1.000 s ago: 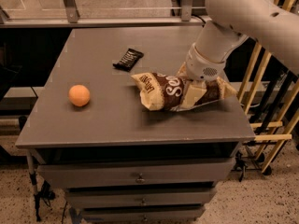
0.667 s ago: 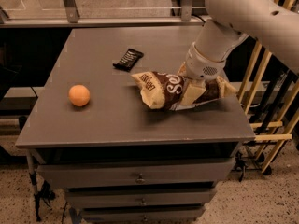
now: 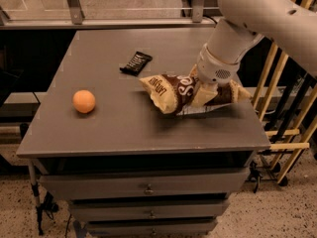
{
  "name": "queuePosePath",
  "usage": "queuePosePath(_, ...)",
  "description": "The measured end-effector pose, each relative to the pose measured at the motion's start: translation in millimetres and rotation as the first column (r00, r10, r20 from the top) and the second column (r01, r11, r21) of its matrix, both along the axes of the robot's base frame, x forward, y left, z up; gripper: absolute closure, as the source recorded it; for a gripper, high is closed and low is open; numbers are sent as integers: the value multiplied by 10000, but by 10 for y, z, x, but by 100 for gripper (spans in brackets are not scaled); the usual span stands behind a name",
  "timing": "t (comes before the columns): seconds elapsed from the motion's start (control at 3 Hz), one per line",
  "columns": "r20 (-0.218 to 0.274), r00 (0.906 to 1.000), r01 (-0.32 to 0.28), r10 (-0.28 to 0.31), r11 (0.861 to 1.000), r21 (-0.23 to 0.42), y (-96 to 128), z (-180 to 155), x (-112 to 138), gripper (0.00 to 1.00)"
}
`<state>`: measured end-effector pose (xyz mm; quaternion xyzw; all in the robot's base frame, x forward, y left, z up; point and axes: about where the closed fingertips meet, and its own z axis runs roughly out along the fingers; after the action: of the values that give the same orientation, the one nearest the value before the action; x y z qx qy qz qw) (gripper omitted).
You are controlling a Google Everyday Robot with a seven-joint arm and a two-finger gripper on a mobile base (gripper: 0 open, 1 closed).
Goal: Pick brown chip bag
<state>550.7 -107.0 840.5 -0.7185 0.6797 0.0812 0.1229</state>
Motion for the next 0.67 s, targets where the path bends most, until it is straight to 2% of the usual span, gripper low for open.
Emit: queuePosePath(0.67,3,10000,0,0,10000,2,0,2,1,100)
